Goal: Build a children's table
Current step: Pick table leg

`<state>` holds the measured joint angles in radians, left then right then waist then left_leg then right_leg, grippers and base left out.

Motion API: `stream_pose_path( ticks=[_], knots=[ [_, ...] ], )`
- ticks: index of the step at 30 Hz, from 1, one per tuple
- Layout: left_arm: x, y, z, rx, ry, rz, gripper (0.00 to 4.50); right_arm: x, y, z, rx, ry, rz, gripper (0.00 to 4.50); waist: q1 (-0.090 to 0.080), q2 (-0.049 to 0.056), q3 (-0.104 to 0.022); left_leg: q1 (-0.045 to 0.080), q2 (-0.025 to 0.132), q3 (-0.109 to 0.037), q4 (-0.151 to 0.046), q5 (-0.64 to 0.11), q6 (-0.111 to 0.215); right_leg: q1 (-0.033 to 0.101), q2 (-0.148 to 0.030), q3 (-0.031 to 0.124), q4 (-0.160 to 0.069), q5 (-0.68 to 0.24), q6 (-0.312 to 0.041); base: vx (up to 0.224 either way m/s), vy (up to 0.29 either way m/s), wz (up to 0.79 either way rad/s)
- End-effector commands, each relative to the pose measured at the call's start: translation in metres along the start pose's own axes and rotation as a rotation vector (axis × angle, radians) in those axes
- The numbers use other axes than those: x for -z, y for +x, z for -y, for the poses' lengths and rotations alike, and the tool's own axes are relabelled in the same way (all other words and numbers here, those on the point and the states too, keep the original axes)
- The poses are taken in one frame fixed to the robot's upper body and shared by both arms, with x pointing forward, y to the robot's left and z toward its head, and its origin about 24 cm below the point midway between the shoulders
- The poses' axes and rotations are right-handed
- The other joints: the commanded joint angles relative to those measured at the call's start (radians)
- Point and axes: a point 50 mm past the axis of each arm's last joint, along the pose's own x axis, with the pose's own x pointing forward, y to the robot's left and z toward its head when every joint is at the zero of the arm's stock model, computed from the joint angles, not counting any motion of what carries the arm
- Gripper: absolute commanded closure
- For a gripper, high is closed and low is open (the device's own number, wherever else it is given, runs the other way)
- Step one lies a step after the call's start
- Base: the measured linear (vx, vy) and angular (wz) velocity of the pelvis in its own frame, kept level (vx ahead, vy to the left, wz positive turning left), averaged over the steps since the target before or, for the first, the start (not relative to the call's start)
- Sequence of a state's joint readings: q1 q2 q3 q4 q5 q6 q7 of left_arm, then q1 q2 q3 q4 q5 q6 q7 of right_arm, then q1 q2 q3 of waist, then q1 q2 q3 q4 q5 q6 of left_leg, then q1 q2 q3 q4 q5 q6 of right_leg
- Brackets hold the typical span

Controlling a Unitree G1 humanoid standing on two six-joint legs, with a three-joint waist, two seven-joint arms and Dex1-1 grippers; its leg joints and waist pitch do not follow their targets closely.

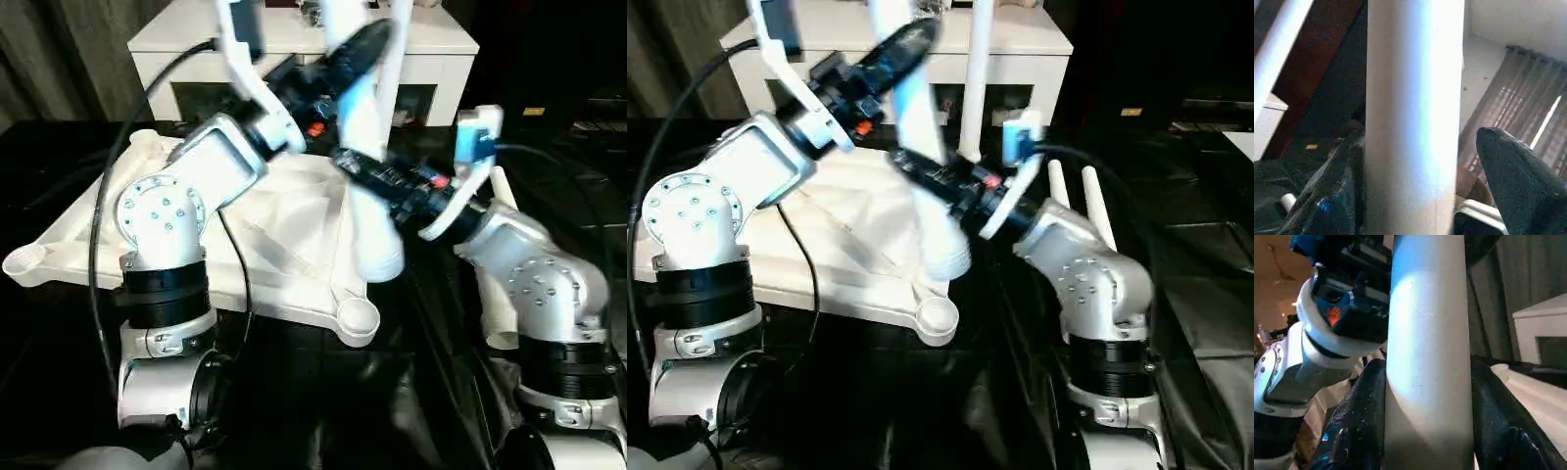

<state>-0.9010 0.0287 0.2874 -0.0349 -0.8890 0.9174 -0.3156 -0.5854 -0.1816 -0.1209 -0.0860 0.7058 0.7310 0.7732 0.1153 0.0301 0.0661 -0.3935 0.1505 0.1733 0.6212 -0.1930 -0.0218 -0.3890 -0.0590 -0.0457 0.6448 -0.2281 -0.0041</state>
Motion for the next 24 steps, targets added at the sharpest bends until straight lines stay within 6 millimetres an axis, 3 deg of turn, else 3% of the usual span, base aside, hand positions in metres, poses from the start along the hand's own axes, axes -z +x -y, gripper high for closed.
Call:
stream_pose_path(
  ticks=[1,3,8,9,13,14,16,24],
  knots=[
    [0.002,-0.001,-0.002,-0.033,0.026,-0.019,0.58,-0.003,0.002,-0.005,-0.038,-0.013,0.002,2.71,0.005,-0.015,-0.076,0.018,0.074,-0.031,-0.07,-0.052,0.036,0.047,-0.094,0.05,-0.075,-0.035,-0.227,0.0,0.0,0.0],
    [0.003,-0.001,-0.003,-0.048,0.027,-0.023,0.4,-0.002,0.003,-0.005,-0.047,-0.008,0.0,2.71,0.005,-0.024,-0.076,0.019,0.075,-0.03,-0.071,-0.046,0.031,0.047,-0.095,0.05,-0.074,-0.022,-0.225,0.0,0.0,0.0],
    [0.003,-0.004,-0.007,-0.09,0.061,-0.038,0.15,0.001,0.007,-0.003,-0.031,-0.031,-0.024,2.71,0.008,-0.023,-0.075,0.019,0.075,-0.031,-0.071,-0.035,0.027,0.047,-0.096,0.05,-0.07,0.009,-0.229,0.0,0.0,0.0],
    [0.003,-0.004,-0.011,-0.128,0.08,-0.036,0.4,0.003,0.008,-0.001,0.003,-0.074,-0.046,2.71,0.007,-0.023,-0.075,0.019,0.075,-0.031,-0.071,-0.039,0.021,0.047,-0.096,0.05,-0.071,0.006,-0.223,0.0,0.0,0.0],
    [0.002,-0.006,-0.019,-0.216,0.107,-0.032,0.55,0.01,0.013,0.002,0.082,-0.186,-0.096,2.71,0.004,-0.022,-0.075,0.019,0.075,-0.031,-0.071,-0.033,0.007,0.047,-0.095,0.051,-0.07,0.013,-0.216,0.0,0.0,0.0],
    [0.004,-0.006,-0.023,-0.261,0.102,-0.027,0.84,0.015,0.015,0.006,0.139,-0.224,-0.118,2.71,0.003,-0.021,-0.075,0.02,0.074,-0.03,-0.07,-0.034,0.001,0.047,-0.095,0.051,-0.069,0.017,-0.214,0.0,0.0,0.0],
    [0.005,-0.007,-0.025,-0.275,0.086,-0.021,0.91,0.018,0.016,0.006,0.154,-0.227,-0.12,2.71,0.0,-0.022,-0.075,0.02,0.073,-0.031,-0.071,-0.041,-0.004,0.048,-0.095,0.052,-0.07,0.016,-0.218,0.0,0.0,0.0],
    [0.013,-0.008,-0.022,-0.241,0.053,-0.063,1.54,0.021,0.022,0.005,0.164,-0.241,-0.108,2.71,0.002,-0.017,-0.076,0.02,0.073,-0.031,-0.069,-0.047,0.017,0.05,-0.095,0.051,-0.065,0.054,-0.241,0.0,0.0,0.0]
  ],
)
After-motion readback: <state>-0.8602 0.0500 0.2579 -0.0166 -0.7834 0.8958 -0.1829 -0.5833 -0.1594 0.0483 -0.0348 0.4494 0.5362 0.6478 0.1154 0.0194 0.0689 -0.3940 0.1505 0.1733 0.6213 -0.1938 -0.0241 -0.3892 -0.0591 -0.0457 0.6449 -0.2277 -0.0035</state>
